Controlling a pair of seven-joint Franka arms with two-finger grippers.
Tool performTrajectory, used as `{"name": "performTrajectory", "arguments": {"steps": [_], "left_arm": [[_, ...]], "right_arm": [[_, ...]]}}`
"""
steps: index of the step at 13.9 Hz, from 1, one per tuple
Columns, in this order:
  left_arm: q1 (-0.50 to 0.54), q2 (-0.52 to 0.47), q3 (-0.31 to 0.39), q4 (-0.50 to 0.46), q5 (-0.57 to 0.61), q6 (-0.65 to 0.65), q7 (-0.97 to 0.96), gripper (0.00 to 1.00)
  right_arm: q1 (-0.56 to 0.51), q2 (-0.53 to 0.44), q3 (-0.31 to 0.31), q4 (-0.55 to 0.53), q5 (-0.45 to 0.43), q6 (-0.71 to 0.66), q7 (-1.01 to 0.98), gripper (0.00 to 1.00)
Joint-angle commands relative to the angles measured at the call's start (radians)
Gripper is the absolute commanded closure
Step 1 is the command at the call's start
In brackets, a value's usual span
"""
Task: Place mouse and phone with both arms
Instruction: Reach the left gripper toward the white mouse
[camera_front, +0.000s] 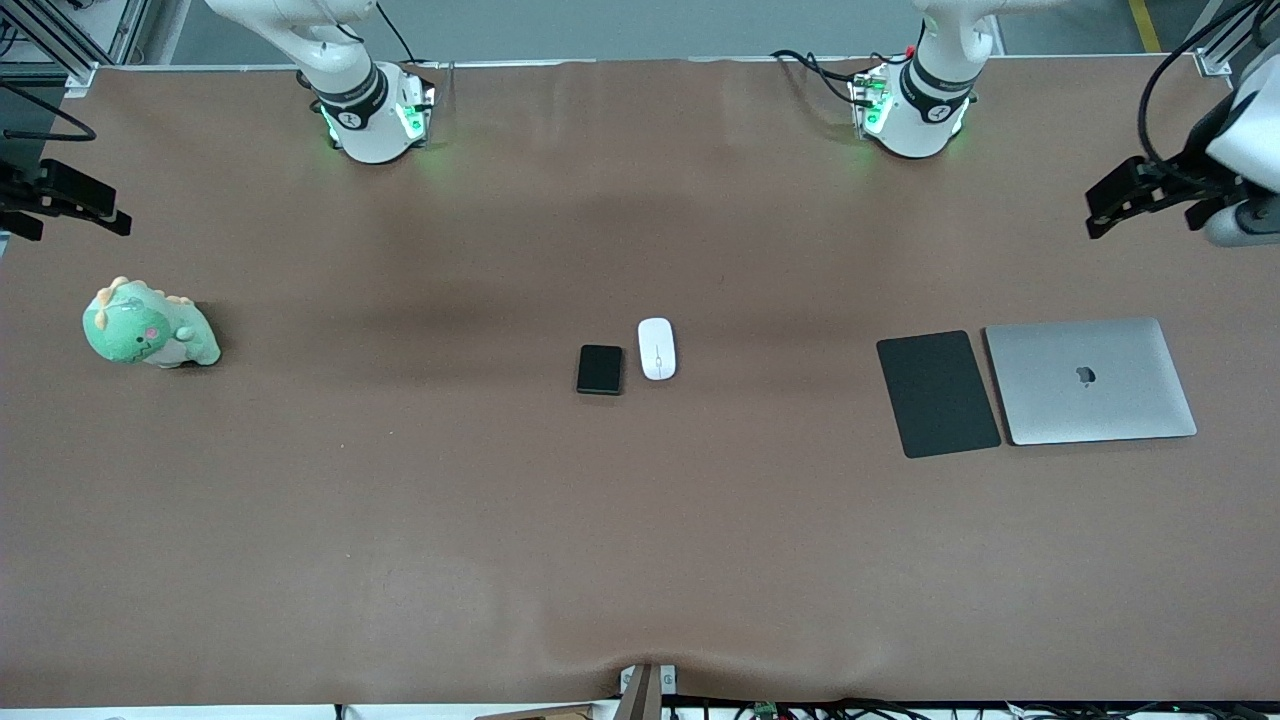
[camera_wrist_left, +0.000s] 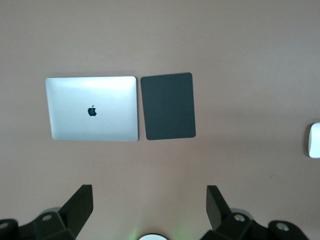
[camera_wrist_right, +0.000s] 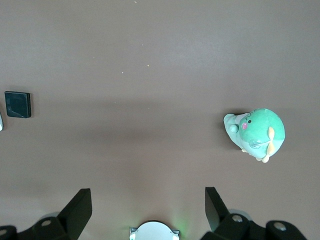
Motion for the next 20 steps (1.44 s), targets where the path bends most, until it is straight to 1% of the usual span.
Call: {"name": "performTrajectory", "arguments": {"steps": [1,3,6,9,11,16,17,20], "left_arm": [[-0.010,0.068,-0.064,0.000,-0.014,0.048,-0.022,0.00],[-0.009,0.100,-0.117,-0.028,-0.014,0.121,-0.123,0.00],[-0.012,0.157,-0.203,-0.068,-0.014,0.214,-0.200,0.00],[-0.030,0.211,-0.262,-0.126,-0.013,0.354,-0.216,0.00],[-0.087,0.264,-0.263,-0.148,-0.010,0.414,-0.290,0.00],[-0.237,0.411,-0.262,-0.149,0.004,0.520,-0.502,0.00],[-0.271,0.442,-0.260,-0.149,0.018,0.547,-0.551,0.00],[-0.349,0.533,-0.262,-0.149,0.118,0.592,-0.702,0.00]], "right_arm": [[0.006,0.000,-0.002,0.007,-0.007,-0.005,0.003,0.00],[0.006,0.000,-0.002,0.007,-0.009,-0.005,0.003,0.00],[0.006,0.000,-0.002,0.009,-0.009,-0.005,0.003,0.00],[0.005,0.000,-0.002,0.009,-0.009,-0.005,0.003,0.00],[0.006,0.000,-0.002,0.009,-0.007,-0.005,0.003,0.00],[0.003,0.000,-0.004,0.009,-0.009,-0.003,0.003,0.00],[0.005,0.000,-0.004,0.009,-0.009,-0.003,0.003,0.00],[0.006,0.000,-0.004,0.009,-0.009,-0.003,0.003,0.00]]}}
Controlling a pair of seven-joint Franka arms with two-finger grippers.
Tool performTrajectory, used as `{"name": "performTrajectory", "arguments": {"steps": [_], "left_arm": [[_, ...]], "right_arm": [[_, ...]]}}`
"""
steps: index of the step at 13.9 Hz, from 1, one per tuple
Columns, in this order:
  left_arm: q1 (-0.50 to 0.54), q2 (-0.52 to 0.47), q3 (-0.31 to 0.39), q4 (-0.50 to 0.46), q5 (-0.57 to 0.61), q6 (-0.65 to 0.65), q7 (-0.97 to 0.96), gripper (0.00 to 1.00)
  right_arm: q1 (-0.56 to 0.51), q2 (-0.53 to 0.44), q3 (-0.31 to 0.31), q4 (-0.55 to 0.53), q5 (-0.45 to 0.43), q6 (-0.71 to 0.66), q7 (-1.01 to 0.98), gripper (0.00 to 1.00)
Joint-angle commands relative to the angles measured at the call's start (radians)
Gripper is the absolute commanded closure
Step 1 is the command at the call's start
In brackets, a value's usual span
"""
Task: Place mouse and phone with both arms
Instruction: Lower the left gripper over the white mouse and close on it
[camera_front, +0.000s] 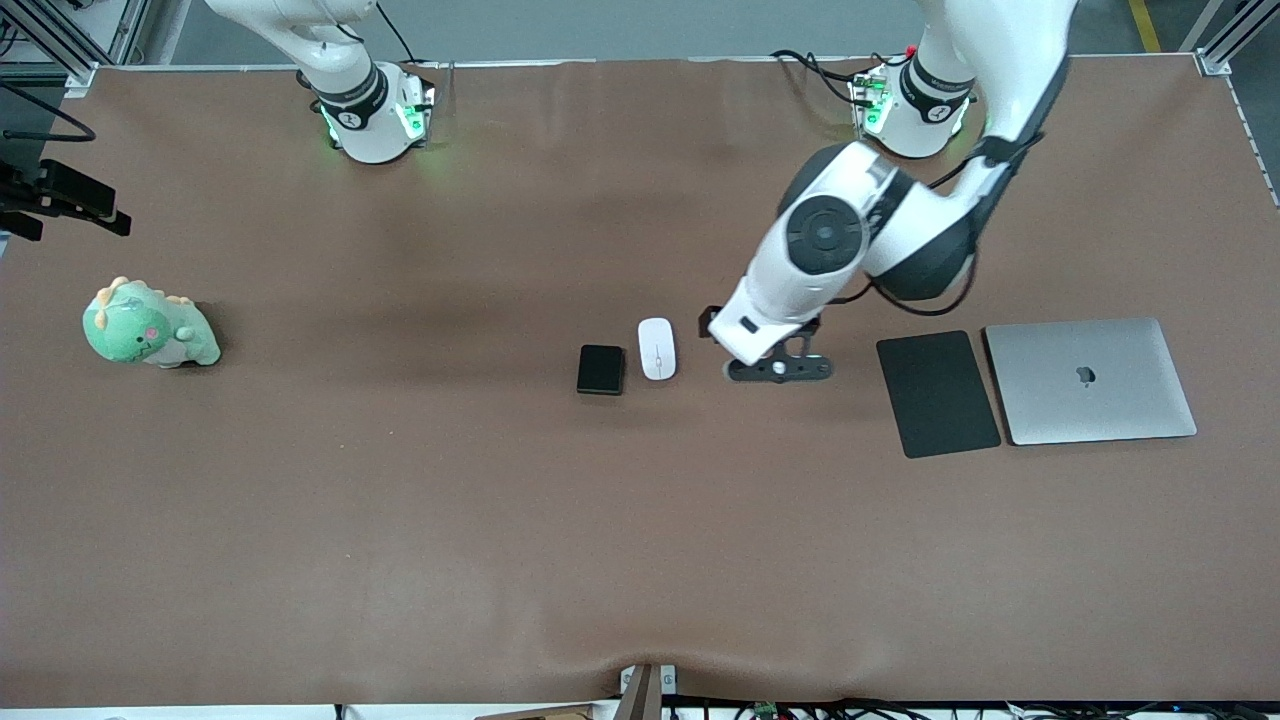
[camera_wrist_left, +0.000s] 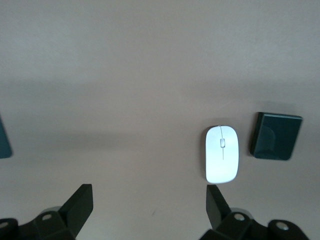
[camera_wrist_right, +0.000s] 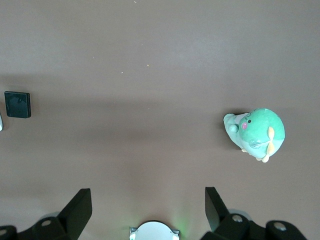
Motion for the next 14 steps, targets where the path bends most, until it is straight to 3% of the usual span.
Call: {"name": "performTrajectory", "arguments": {"steps": [1,10,14], "left_arm": [[-0.065,0.078,0.002,0.010,0.069,0.051,-0.141,0.00],[-0.183,0.233,0.005,0.009,0.149,0.275,-0.393,0.01],[-0.203,0.281,0.011,0.009,0.246,0.295,-0.494,0.02]], "right_arm": [[0.006,0.000,-0.003,0.009,-0.009,-0.003,0.003,0.00],[0.006,0.000,-0.003,0.010,-0.009,-0.003,0.003,0.00],[0.004,0.000,-0.003,0.009,-0.009,-0.002,0.003,0.00]]}}
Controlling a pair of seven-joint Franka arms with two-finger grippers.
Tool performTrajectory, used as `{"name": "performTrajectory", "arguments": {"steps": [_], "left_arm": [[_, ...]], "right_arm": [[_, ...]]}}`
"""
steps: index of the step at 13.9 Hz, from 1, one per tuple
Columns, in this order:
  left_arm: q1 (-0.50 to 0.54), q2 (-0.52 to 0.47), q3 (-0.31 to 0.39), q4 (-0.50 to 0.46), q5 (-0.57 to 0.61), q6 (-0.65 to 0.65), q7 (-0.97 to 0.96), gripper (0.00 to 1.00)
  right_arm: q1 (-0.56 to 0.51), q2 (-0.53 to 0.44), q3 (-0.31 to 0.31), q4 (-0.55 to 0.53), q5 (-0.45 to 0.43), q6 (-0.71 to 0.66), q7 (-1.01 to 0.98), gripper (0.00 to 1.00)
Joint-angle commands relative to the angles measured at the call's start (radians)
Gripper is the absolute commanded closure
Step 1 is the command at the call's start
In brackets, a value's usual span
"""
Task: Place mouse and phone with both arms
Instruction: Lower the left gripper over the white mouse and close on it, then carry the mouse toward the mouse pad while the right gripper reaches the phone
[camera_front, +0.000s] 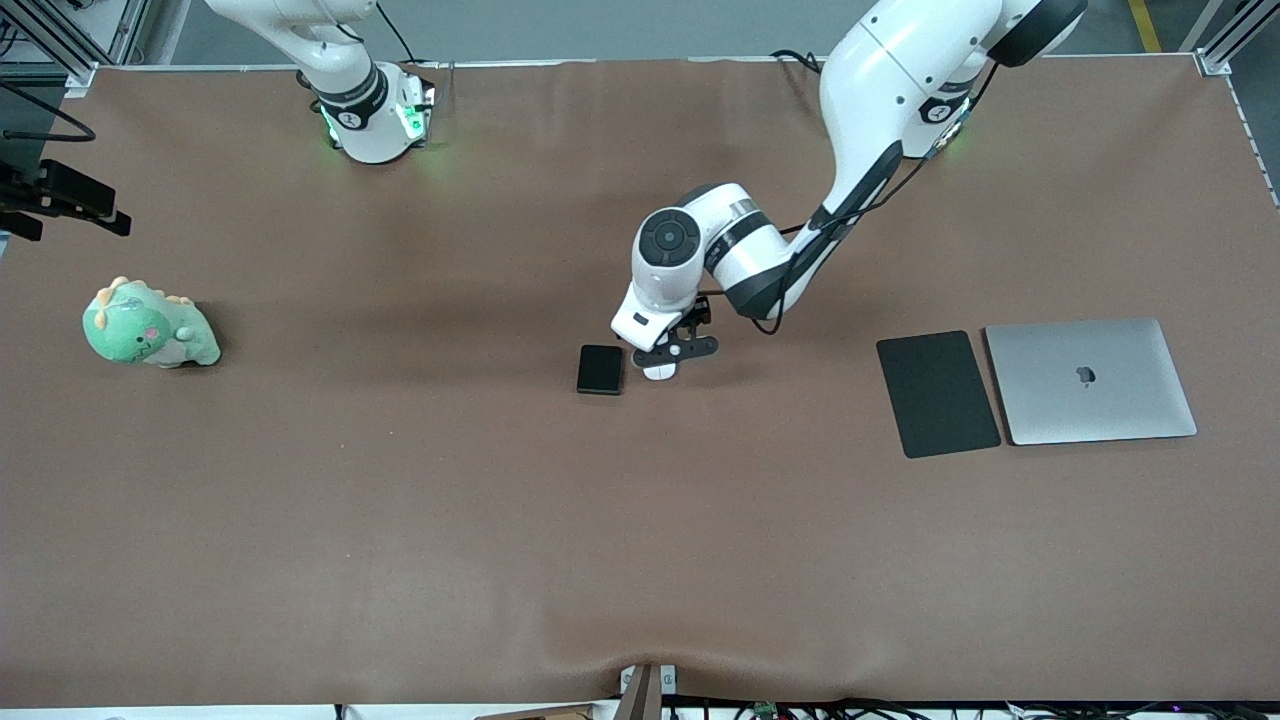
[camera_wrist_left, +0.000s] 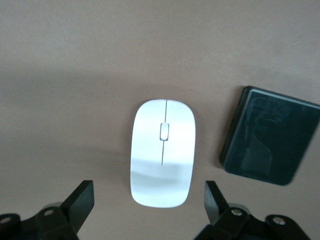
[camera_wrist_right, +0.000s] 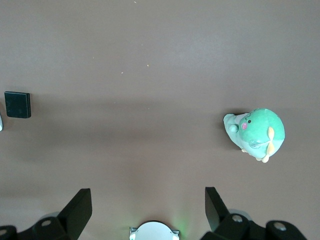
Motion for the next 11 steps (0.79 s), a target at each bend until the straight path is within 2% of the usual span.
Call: {"name": "performTrajectory", "arguments": {"steps": [1,7,11], "left_arm": [[-0.012,0.037,0.009,0.010,0.054,0.049,-0.065,0.02],[-0.012,0.073,0.014,0.011,0.076,0.112,-0.067,0.08],[-0.012,0.080,0.014,0.011,0.084,0.112,-0.070,0.22]], "right_arm": [[0.004,0.000,-0.002,0.010,-0.009,-0.002,0.003,0.00],[0.006,0.000,-0.002,0.010,-0.007,-0.002,0.003,0.00],[0.009,0.002,-0.002,0.009,0.002,-0.007,0.003,0.00]]}}
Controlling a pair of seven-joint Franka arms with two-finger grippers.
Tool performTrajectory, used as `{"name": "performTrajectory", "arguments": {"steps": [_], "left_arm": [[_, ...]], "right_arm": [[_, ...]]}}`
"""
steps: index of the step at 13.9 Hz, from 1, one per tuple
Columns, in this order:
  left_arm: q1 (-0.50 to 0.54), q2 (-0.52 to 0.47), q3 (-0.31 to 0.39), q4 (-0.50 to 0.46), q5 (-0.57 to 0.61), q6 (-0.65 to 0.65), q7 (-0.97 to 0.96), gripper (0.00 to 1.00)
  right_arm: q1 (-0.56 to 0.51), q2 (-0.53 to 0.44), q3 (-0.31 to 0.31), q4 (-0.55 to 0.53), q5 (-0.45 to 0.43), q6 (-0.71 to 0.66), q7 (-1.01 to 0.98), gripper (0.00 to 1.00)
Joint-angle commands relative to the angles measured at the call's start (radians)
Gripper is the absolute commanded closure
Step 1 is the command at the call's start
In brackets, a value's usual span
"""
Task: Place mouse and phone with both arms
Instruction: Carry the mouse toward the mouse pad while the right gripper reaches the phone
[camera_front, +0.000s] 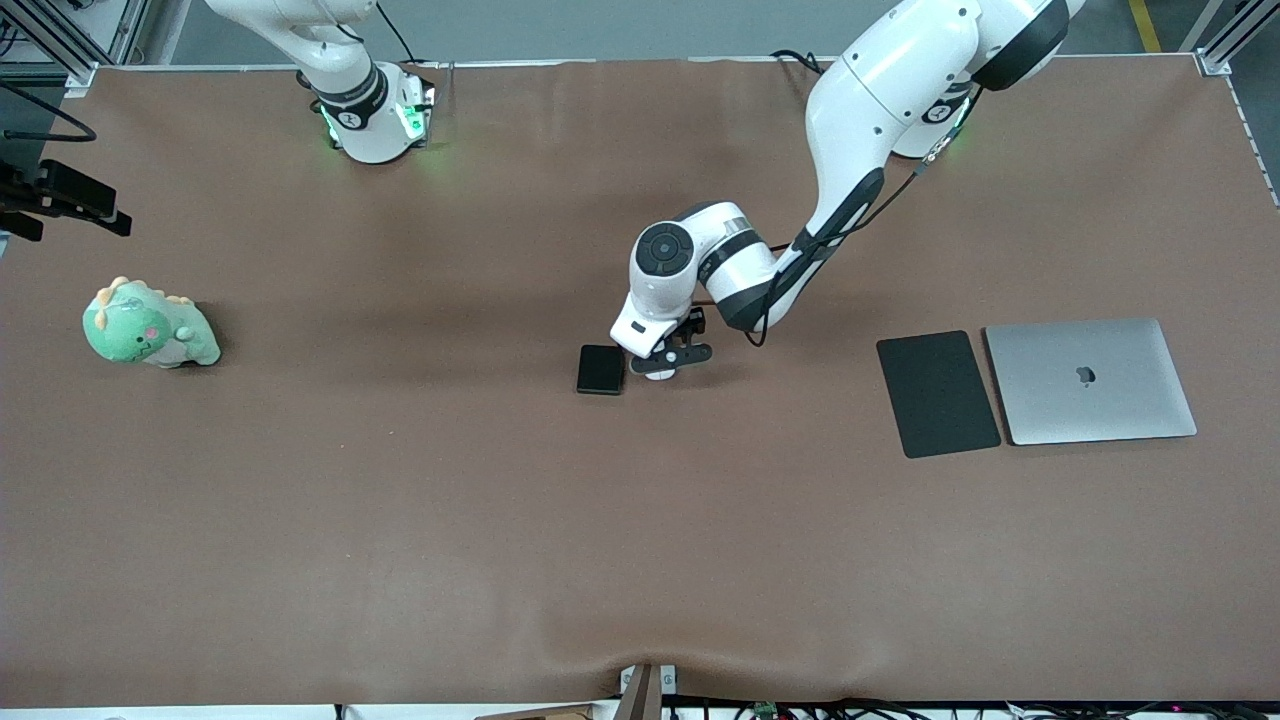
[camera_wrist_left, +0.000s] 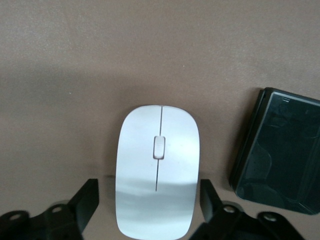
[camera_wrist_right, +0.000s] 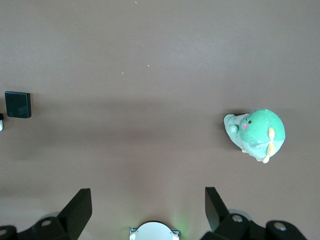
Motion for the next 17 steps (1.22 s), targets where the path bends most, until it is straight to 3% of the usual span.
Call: {"name": "performTrajectory", "arguments": {"steps": [1,6,9,12,15,17], "left_arm": [[-0.009,0.018,0.005,0.012,0.036,0.031,-0.050,0.26],[-0.004,0.008,0.005,0.013,0.038,0.024,-0.049,0.50],[0.028,-0.041,0.005,0.007,0.044,-0.050,-0.037,0.54],[0.110,-0.161,0.002,-0.014,0.073,-0.154,0.027,0.54],[0.248,-0.308,-0.007,-0.120,0.070,-0.167,0.182,0.53],[0.360,-0.383,-0.021,-0.190,0.062,-0.167,0.320,0.53]], "right_arm": [[0.008,0.002,-0.003,0.009,0.006,-0.006,0.003,0.00],[0.118,0.096,0.000,0.009,0.067,0.056,0.004,0.00],[0.257,0.233,-0.002,0.010,0.117,0.202,0.006,0.00],[0.313,0.282,0.000,0.007,0.140,0.264,0.006,0.00],[0.478,0.347,-0.005,-0.003,0.117,0.331,0.001,0.00],[0.524,0.432,-0.005,0.000,0.092,0.356,0.020,0.00]]}}
